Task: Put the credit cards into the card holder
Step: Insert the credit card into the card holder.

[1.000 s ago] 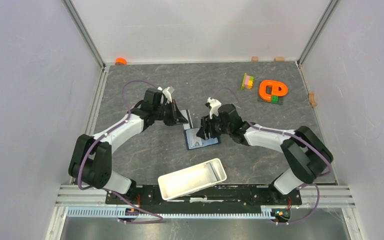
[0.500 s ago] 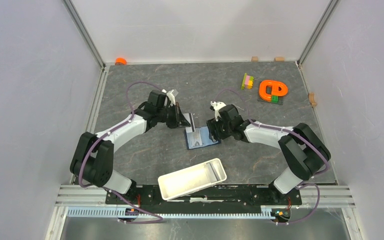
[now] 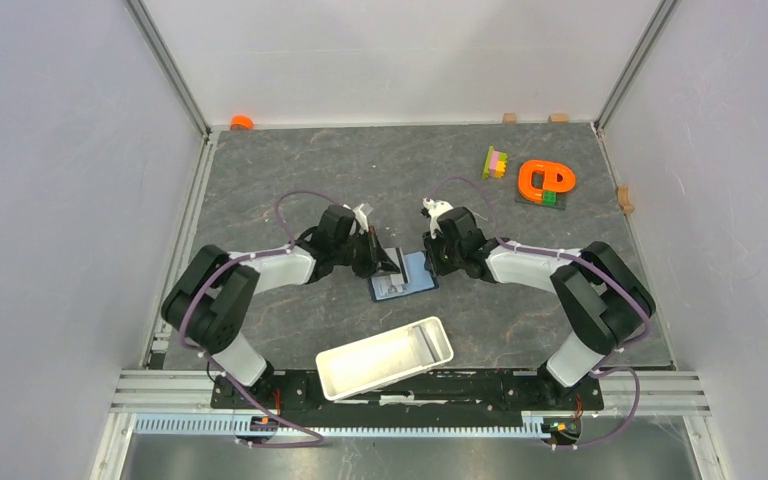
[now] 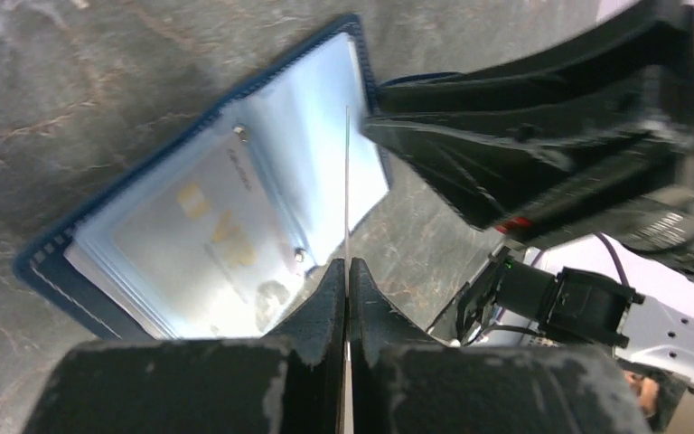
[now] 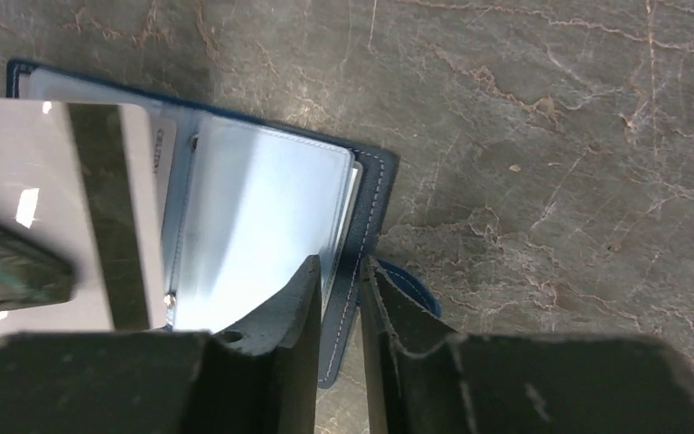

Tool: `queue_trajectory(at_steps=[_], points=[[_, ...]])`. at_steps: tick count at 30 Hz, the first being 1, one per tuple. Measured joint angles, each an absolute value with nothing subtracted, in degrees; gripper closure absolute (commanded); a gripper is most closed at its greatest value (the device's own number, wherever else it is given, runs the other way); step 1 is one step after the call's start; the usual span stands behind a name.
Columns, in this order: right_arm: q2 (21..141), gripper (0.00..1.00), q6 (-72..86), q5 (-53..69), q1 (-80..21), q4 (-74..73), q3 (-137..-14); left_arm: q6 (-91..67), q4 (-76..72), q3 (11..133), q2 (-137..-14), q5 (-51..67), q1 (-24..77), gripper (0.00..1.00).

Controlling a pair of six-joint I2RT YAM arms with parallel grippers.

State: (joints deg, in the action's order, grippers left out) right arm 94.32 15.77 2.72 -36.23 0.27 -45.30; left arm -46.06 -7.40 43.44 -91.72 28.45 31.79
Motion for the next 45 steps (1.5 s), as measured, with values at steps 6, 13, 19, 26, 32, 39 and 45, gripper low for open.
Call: queue_trajectory(at_steps=[6, 13, 19, 26, 32, 39, 45], points=[[94.6, 0.8, 16.8, 2.7, -35.9, 1.8, -45.0, -48.7, -11.5, 42.1, -96.8, 27.2, 31.8, 0.98], [94.6, 0.82, 17.1, 2.4, -35.9, 1.8, -45.0, -50.1, -14.5, 40.8, -97.1, 26.2, 31.9, 0.98], [94.6, 0.83, 17.2, 2.3, -35.9, 1.8, -45.0, -53.3, -18.1, 37.9, -97.3, 25.8, 31.9, 0.98], [94.6, 0.84, 17.3, 1.6, -35.9, 1.9, -45.0, -56.4, -22.2, 36.5, -98.8, 26.1, 31.9, 0.98], [94.6, 0.85, 17.3, 1.1, -35.9, 2.1, -45.0, -58.9, -25.6, 35.6, -100.4, 27.6, 31.8, 0.98], [94.6, 0.88, 17.7, 0.9, -35.9, 2.1, -45.0, -62.2, -29.6, 34.5, -101.8, 29.0, 31.8, 0.98], [95.0, 0.89, 18.1, 0.4, -35.9, 2.3, -45.0, -66.2, -33.8, 31.8, -101.9, 29.1, 31.9, 0.98]])
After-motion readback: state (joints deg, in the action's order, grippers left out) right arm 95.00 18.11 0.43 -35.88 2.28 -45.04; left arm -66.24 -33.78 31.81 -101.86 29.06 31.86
